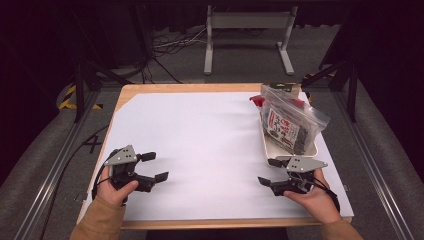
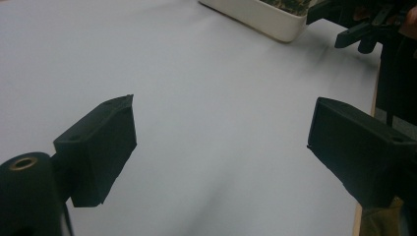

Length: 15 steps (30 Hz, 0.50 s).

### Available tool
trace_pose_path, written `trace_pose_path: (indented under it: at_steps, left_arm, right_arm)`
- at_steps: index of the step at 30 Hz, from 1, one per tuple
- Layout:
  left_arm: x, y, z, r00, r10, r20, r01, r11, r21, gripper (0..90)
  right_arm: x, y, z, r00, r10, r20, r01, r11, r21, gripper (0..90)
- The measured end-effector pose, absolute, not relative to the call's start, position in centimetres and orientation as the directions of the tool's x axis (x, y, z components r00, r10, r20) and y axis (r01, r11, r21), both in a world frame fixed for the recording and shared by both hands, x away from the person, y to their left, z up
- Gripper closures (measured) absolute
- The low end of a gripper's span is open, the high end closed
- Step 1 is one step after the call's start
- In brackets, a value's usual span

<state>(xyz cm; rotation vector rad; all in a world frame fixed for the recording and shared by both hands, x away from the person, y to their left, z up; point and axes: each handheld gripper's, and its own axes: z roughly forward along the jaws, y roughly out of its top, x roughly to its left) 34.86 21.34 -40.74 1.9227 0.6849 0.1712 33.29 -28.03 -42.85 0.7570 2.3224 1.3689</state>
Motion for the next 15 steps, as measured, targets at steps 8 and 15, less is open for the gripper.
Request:
trace_pose_path:
  at_steps: [8,15]
  left_arm:
    - [34.96,21.36,-41.30,0.817,0.548,-0.181,0.398,-0.309,0.864,11.4]
    - [35.01,21.48,-41.45,0.815,0.556,-0.162,0.392,-0.324,0.861,6.8]
  right_arm:
    - [33.45,-27.68,-43.75,-0.785,0.619,-0.004,0.316,0.407,0.857,26.0]
    - [33.29,-27.70,-43.59,-0.796,0.605,0.002,0.300,0.392,0.870,24.9]
